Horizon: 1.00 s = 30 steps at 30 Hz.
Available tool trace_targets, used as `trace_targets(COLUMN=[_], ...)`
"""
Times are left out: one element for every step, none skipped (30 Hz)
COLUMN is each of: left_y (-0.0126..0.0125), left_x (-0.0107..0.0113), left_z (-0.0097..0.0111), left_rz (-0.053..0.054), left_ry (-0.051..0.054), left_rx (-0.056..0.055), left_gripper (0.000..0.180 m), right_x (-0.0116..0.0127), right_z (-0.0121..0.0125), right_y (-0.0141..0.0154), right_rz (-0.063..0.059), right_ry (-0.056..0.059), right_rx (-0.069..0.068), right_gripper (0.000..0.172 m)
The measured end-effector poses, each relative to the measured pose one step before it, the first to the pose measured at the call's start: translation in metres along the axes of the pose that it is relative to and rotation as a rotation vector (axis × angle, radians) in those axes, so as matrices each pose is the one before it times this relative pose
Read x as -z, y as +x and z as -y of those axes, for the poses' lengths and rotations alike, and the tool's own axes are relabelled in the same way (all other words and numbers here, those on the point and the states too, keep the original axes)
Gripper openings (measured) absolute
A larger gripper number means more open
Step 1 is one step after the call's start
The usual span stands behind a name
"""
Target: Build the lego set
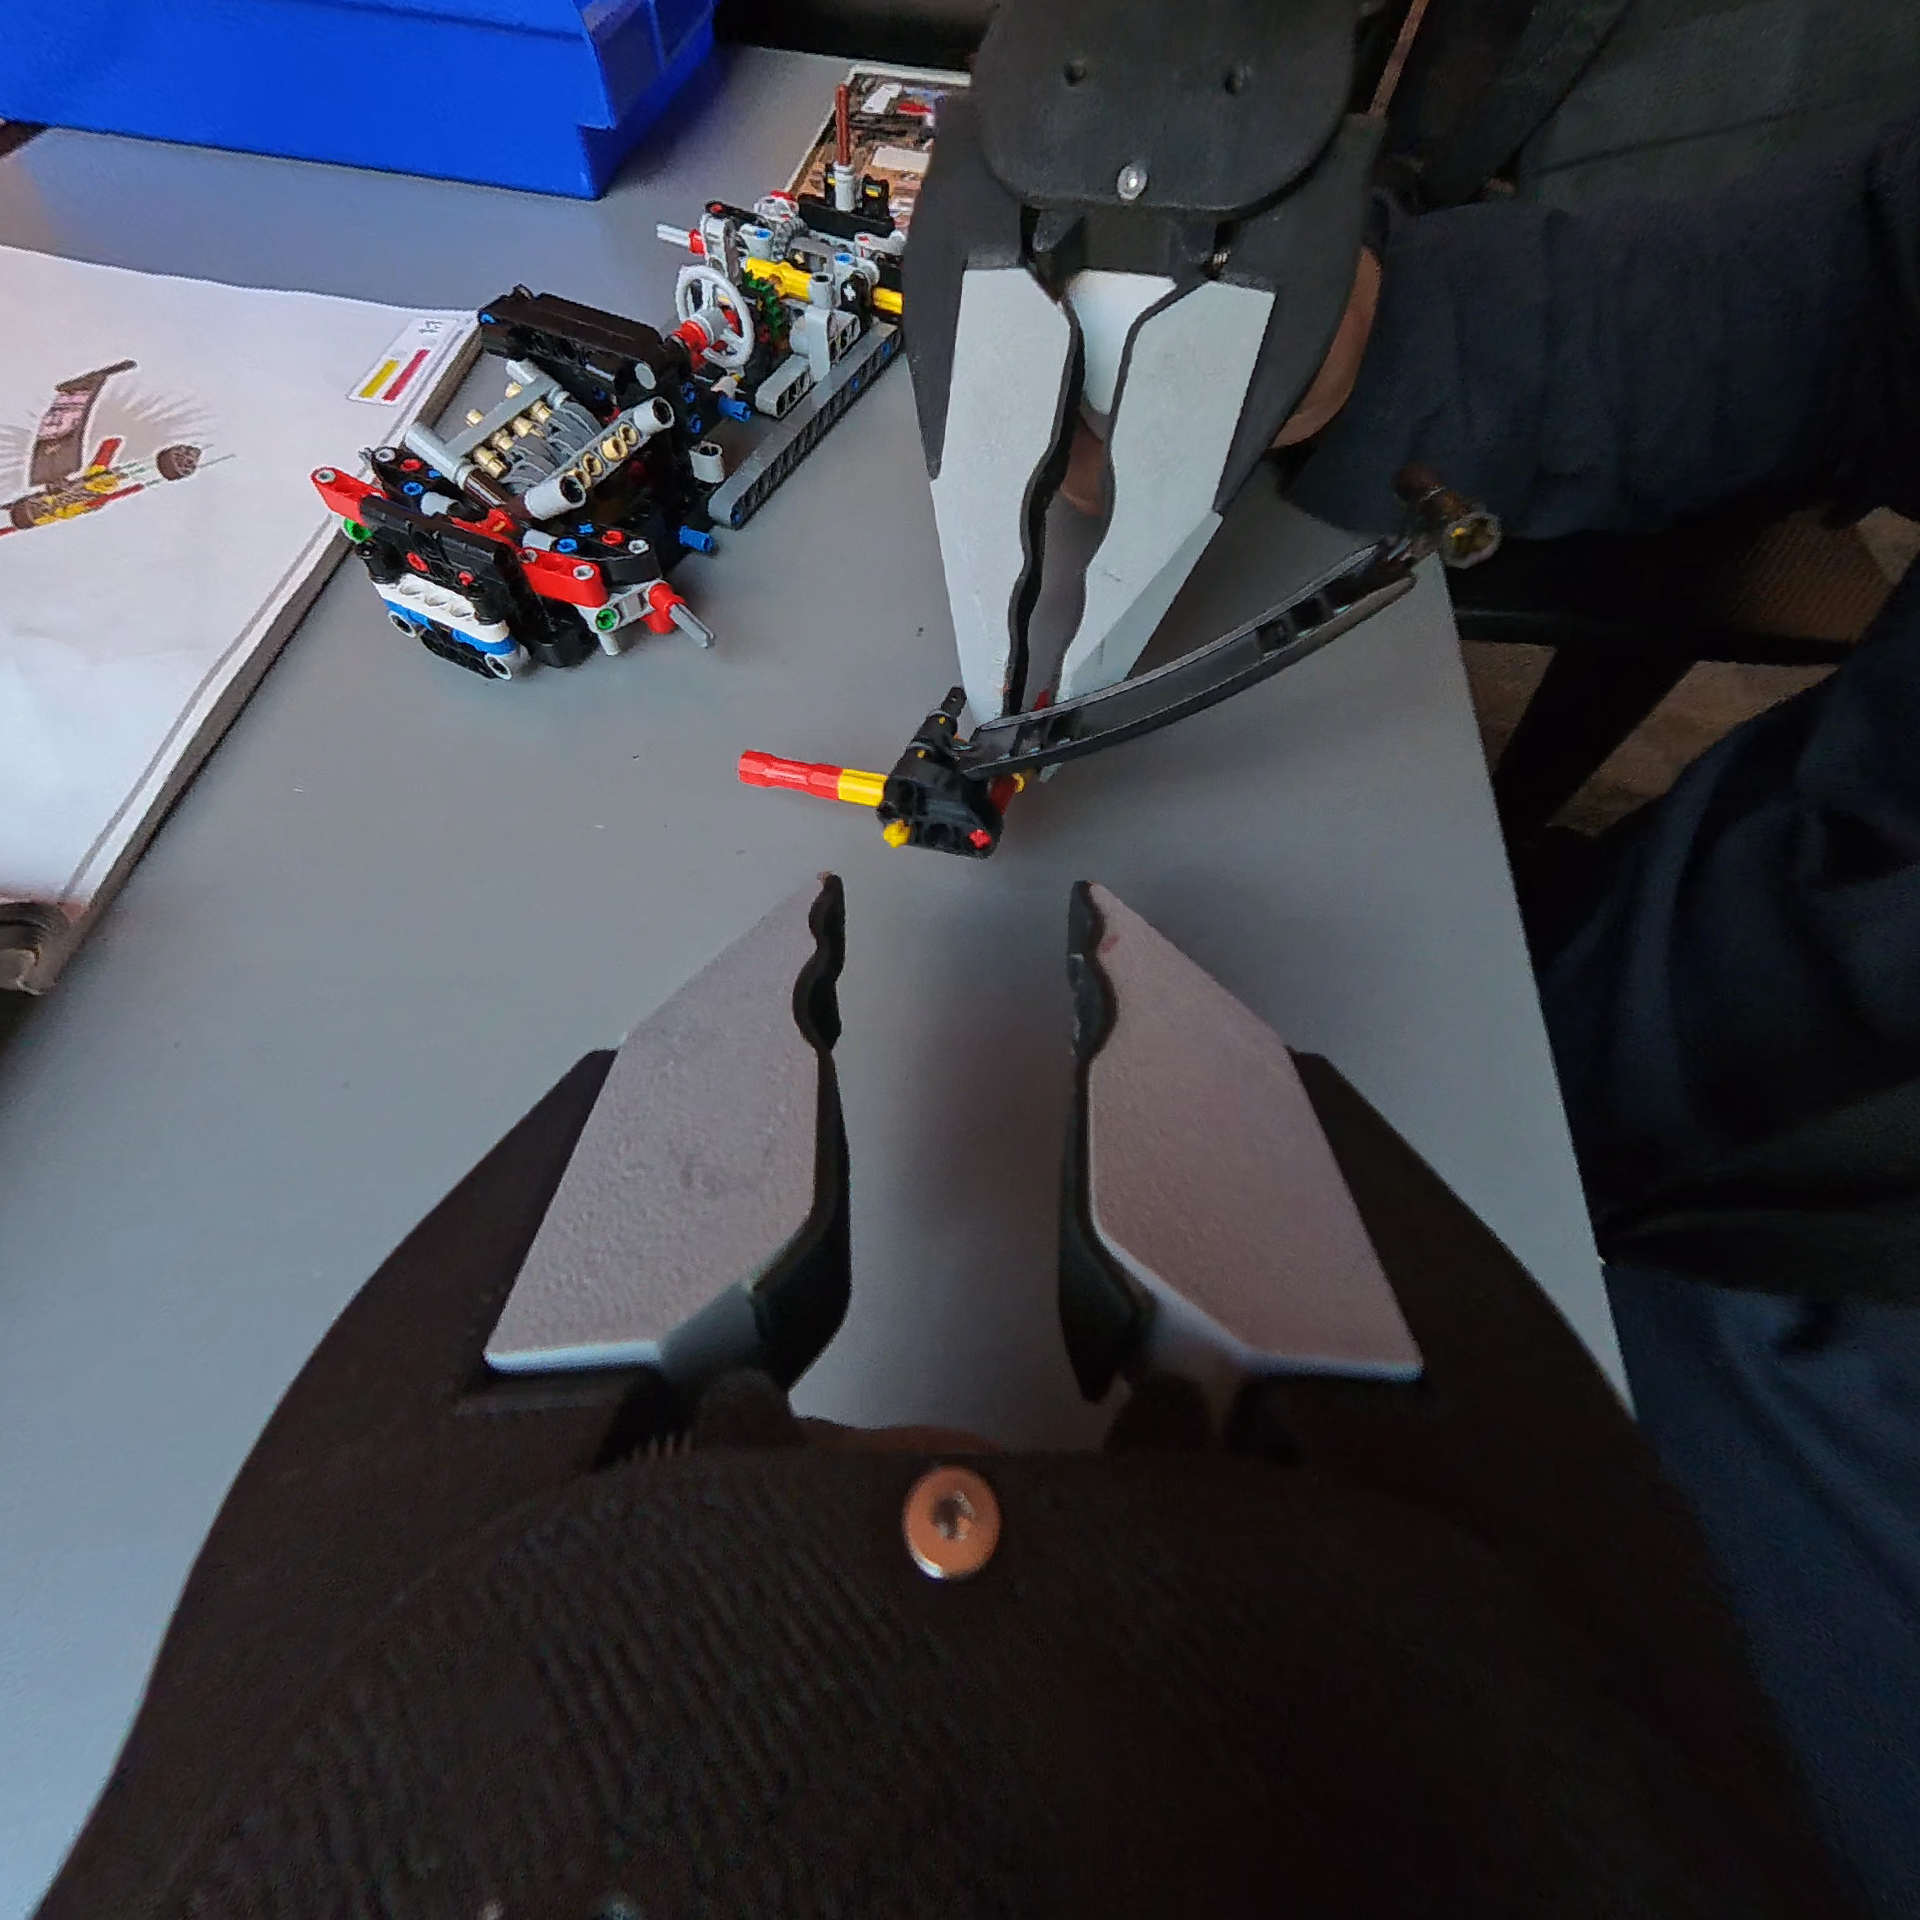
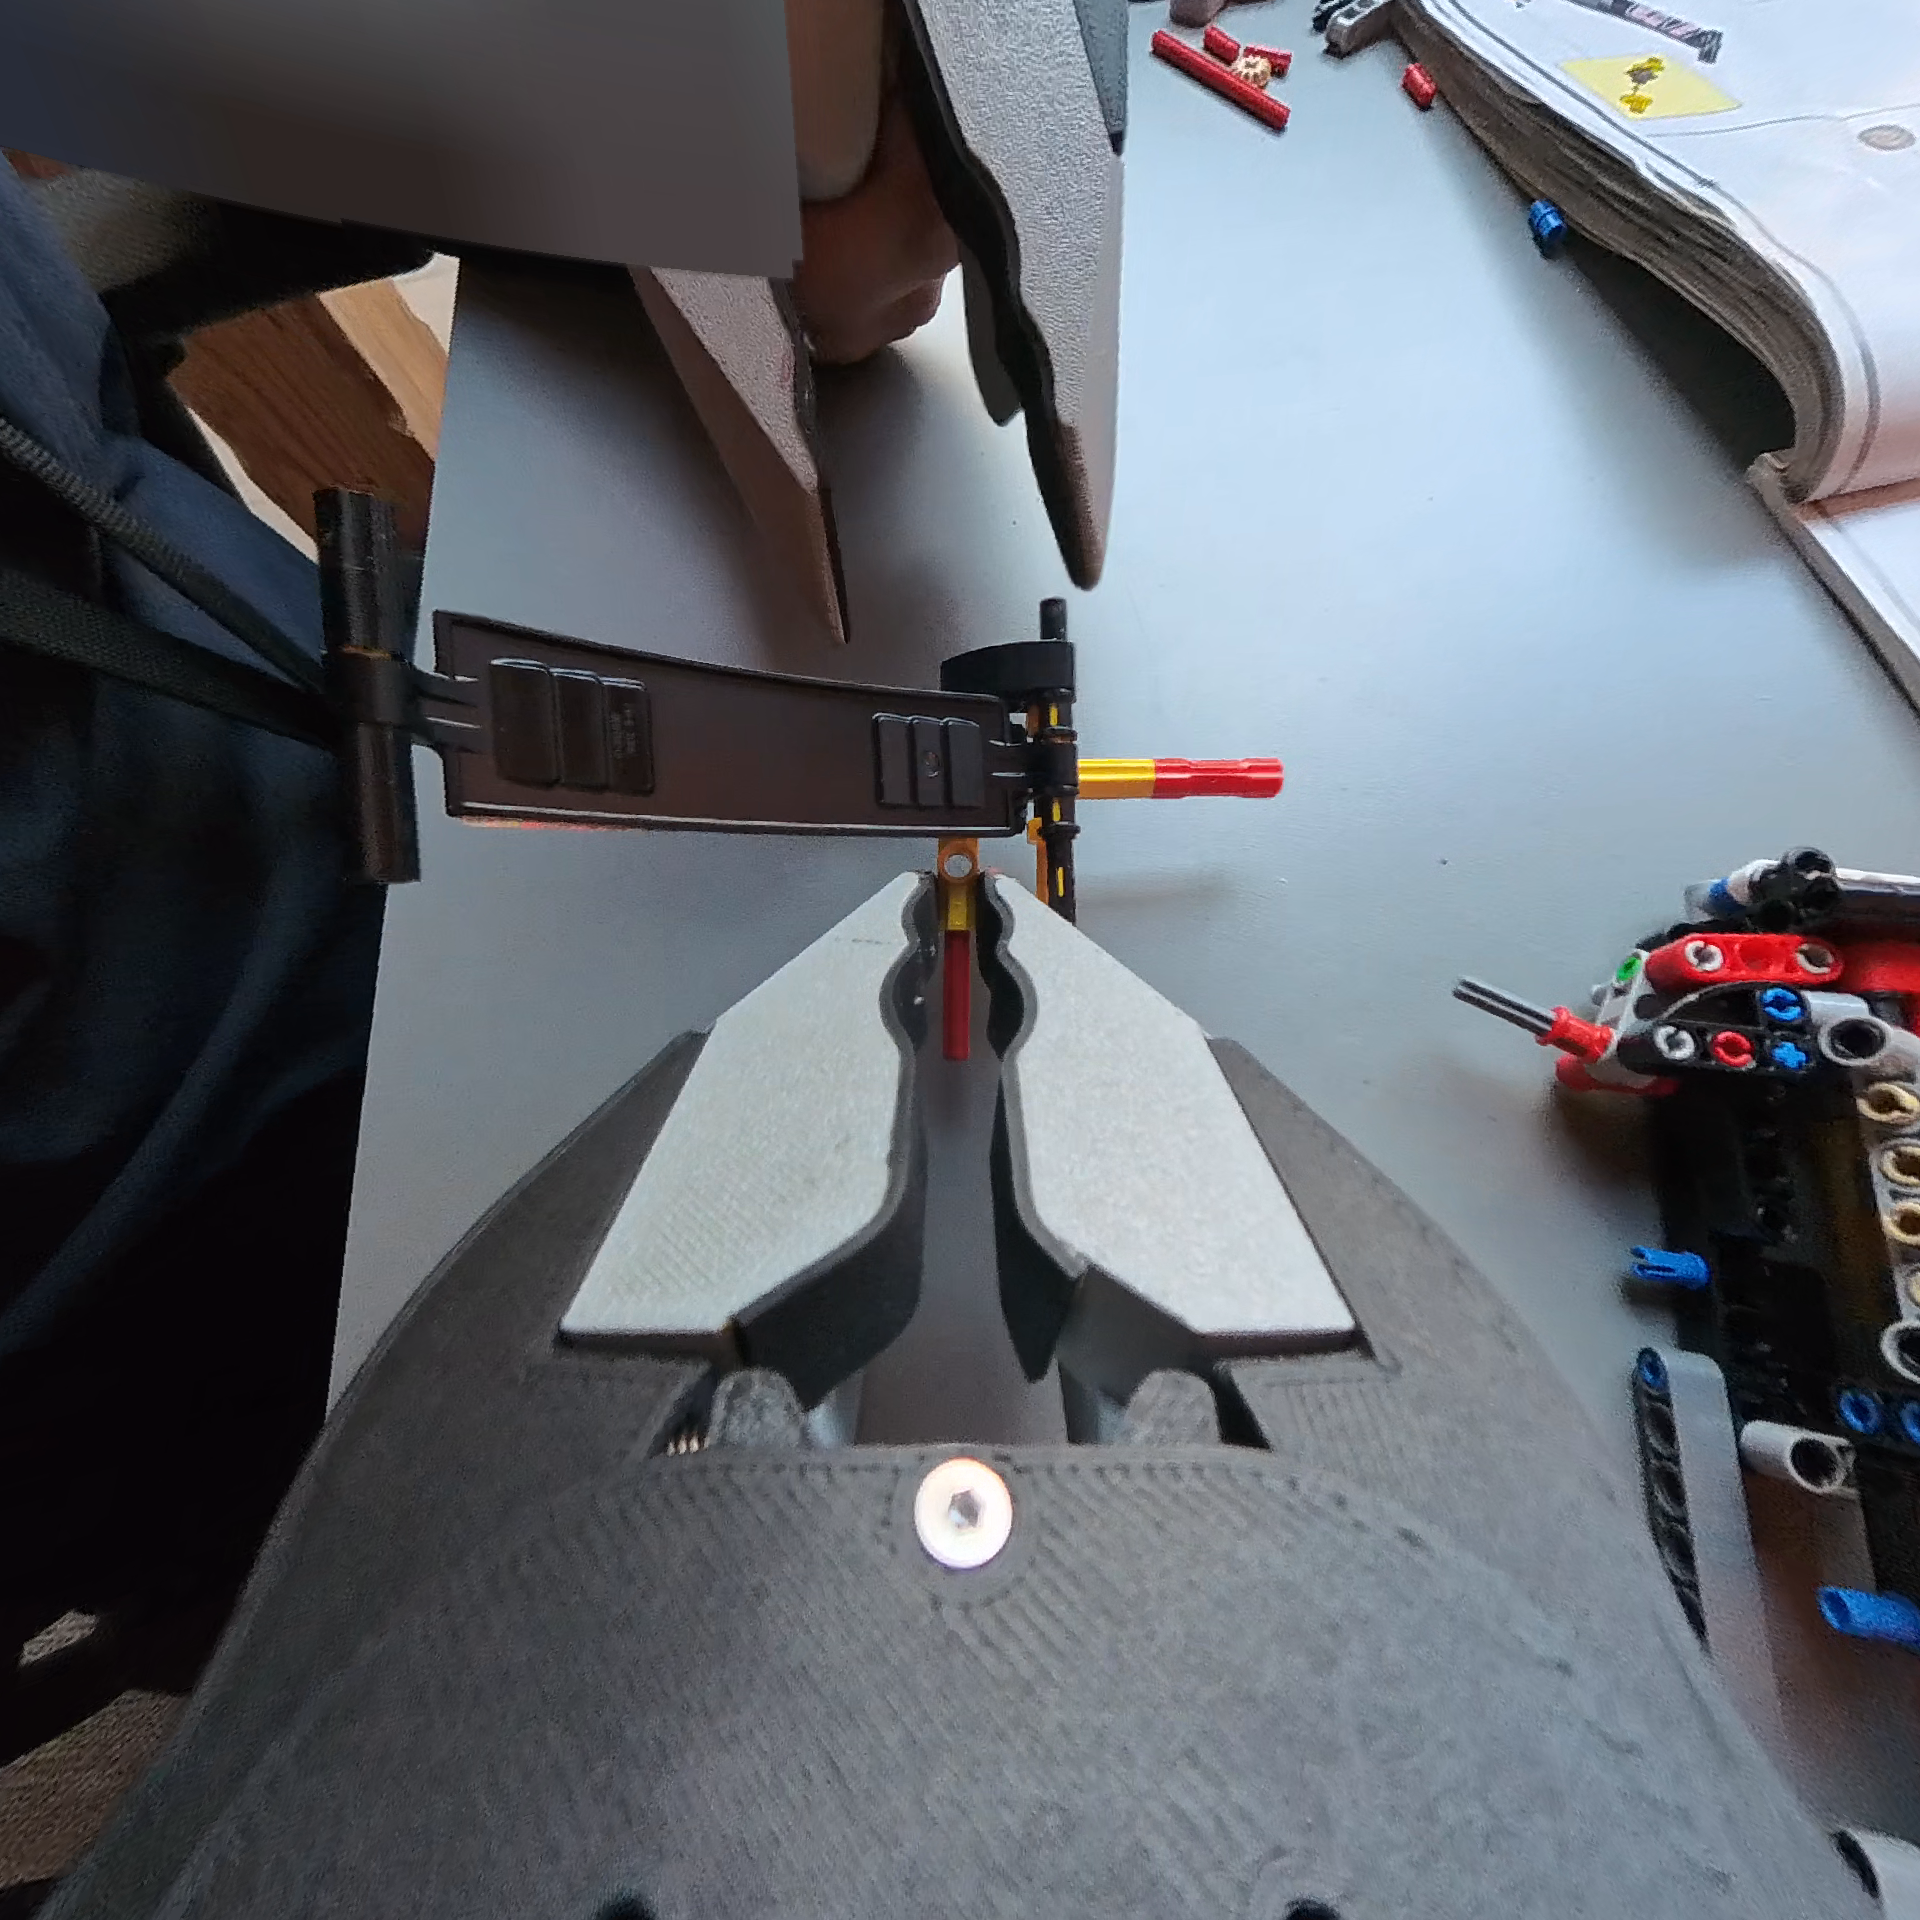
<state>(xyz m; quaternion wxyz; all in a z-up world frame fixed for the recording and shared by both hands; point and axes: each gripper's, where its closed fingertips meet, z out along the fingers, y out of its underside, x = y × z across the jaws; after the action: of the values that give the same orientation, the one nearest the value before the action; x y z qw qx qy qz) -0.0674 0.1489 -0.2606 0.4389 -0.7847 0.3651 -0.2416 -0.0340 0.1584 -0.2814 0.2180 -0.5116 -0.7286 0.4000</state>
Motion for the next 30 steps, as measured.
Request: trace_targets(left_y=[0.00016, 0.00006, 0.00035, 0.0008, 0.0017, 0.00163, 0.00092, 0.00036, -0.00057, -0.00059, 0.0, -0.00003, -0.00001, 0.00051, 0.00054, 0.00042, 0.00059, 0.00101, 0.00117, -0.00061, -0.00096, -0.00072, -0.00039, -0.00036, -0.00039, -0.00035, -0.00083, -0.00196, -0.00223, -0.00188], left_x=[-0.00186, -0.00224, -0.00234, -0.00236, -0.00203, -0.00145, -0.00107, -0.00073, -0.00043, -0.00018, -0.00007, -0.00015, -0.00021, -0.00007, -0.00016, -0.00057, -0.00112, -0.00158, -0.00135, -0.00119, -0.00118, -0.00013, 0.00072, 0.00097, 0.00118, 0.00096, 0.00077, 0.00084, 0.00094, 0.00093], left_z=[-0.00056, -0.00033, -0.00028, -0.00025, 0.00044, 0.00098, 0.001, 0.00093, 0.00084, 0.00089, 0.00123, 0.0011, 0.00086, 0.00089, 0.00034, -0.00097, -0.00227, -0.00231, -0.0011, -0.00293, -0.00346, -0.00094, 0.0003, 0.00062, 0.00108, 0.00107, 0.0009, 0.00119, 0.00096, 0.00056], left_rz=[0.0049, 0.0082, 0.0072, 0.0036, -0.0021, -0.0021, 0.0003, 0.0002, 0.0034, 0.0006, -0.0037, -0.0022, -0.0017, -0.0037, -0.0033, -0.003, -0.006, -0.0095, -0.0072, -0.0005, -0.0061, -0.0123, -0.0171, -0.017, -0.0126, -0.0101, -0.0066, -0.0013, -0.0025, -0.0066], left_ry=[-0.0094, -0.01, -0.01, -0.0097, -0.0049, 0.0005, 0.002, 0.0029, 0.0034, 0.005, 0.0068, 0.006, 0.0042, 0.0052, 0.0013, -0.0072, -0.0165, -0.0169, -0.0109, -0.0211, -0.0222, -0.0045, 0.0048, 0.008, 0.0099, 0.0098, 0.0081, 0.0097, 0.0083, 0.0066], left_rx=[-0.0195, -0.0236, -0.0242, -0.021, -0.0183, -0.016, -0.0121, -0.0069, -0.0013, 0.0023, 0.0037, 0.0036, 0.003, 0.0019, 0.0016, 0.0041, 0.0139, 0.0159, 0.0133, 0.023, 0.0319, 0.0312, 0.0346, 0.0333, 0.0232, 0.018, 0.019, 0.0201, 0.0248, 0.0268], left_gripper=[0.042, 0.043, 0.043, 0.043, 0.043, 0.04, 0.037, 0.033, 0.031, 0.027, 0.024, 0.024, 0.024, 0.024, 0.024, 0.024, 0.024, 0.024, 0.024, 0.023, 0.023, 0.023, 0.023, 0.023, 0.023, 0.023, 0.023, 0.023, 0.023, 0.023], right_x=[-0.00056, -0.00049, -0.00038, 0.00003, 0.00006, 0.00018, 0.00021, 0.00015, 0.00011, 0.00003, 0.00007, 0.00026, 0.00032, 0.00033, 0.00019, -0.00008, -0.00072, -0.00121, -0.00176, -0.00209, -0.00175, -0.00054, 0.00036, 0.00036, 0.00024, 0.00007, 0.00025, 0.00053, 0.00085, 0.00115], right_z=[-0.00026, -0.00049, -0.00031, 0.0002, 0.0002, 0.00028, 0.00031, 0.00025, 0.00019, 0.0003, 0.00031, 0.00017, 0.00025, 0.00024, 0.00016, -0.00048, -0.00116, -0.00003, 0.0006, -0.00131, -0.00152, 0.00001, 0.00146, 0.00174, 0.00174, 0.00135, 0.00135, 0.00184, 0.00219, 0.00236], right_y=[-0.00075, -0.0008, -0.00099, -0.00096, -0.00061, -0.00067, -0.00091, -0.00082, -0.00088, -0.0011, -0.00105, -0.00041, -0.00034, -0.00061, -0.00053, -0.0004, -0.00035, -0.00082, -0.00089, 0.00076, 0.0013, 0.00059, 0.00012, 0.0, 0.00006, 0.00007, 0.00047, 0.00166, 0.00205, 0.00184], right_rz=[0.0081, 0.008, 0.0083, 0.0078, 0.0067, 0.0083, 0.0099, 0.0103, 0.0102, 0.0115, 0.0117, 0.0079, 0.0081, 0.0115, 0.0123, 0.0102, 0.0079, 0.0107, 0.0134, 0.0095, 0.0085, 0.0094, 0.0059, 0.0023, 0.0028, 0.0041, 0.0015, -0.0053, -0.0082, -0.007], right_ry=[-0.0038, -0.0045, -0.0026, 0.0009, 0.002, 0.0019, 0.0025, 0.0023, 0.0014, 0.002, 0.0022, 0.0014, 0.0021, 0.0024, 0.0007, -0.0039, -0.0098, -0.0054, -0.0042, -0.017, -0.015, -0.0029, 0.0081, 0.011, 0.0101, 0.0084, 0.0092, 0.0135, 0.0165, 0.018], right_rx=[0.0001, -0.0004, 0.0004, 0.0008, -0.0018, -0.0037, -0.0034, -0.0034, -0.0037, -0.0028, -0.003, -0.0052, -0.0062, -0.0079, -0.0092, -0.0081, -0.0062, -0.0066, -0.0122, -0.0206, -0.0237, -0.0173, -0.0073, -0.0038, -0.0054, -0.007, -0.0076, -0.0092, -0.0098, -0.0082], right_gripper=[0.004, 0.005, 0.005, 0.005, 0.005, 0.005, 0.005, 0.005, 0.005, 0.005, 0.005, 0.004, 0.004, 0.004, 0.004, 0.004, 0.004, 0.004, 0.004, 0.004, 0.005, 0.004, 0.004, 0.004, 0.004, 0.004, 0.004, 0.004, 0.004, 0.005])
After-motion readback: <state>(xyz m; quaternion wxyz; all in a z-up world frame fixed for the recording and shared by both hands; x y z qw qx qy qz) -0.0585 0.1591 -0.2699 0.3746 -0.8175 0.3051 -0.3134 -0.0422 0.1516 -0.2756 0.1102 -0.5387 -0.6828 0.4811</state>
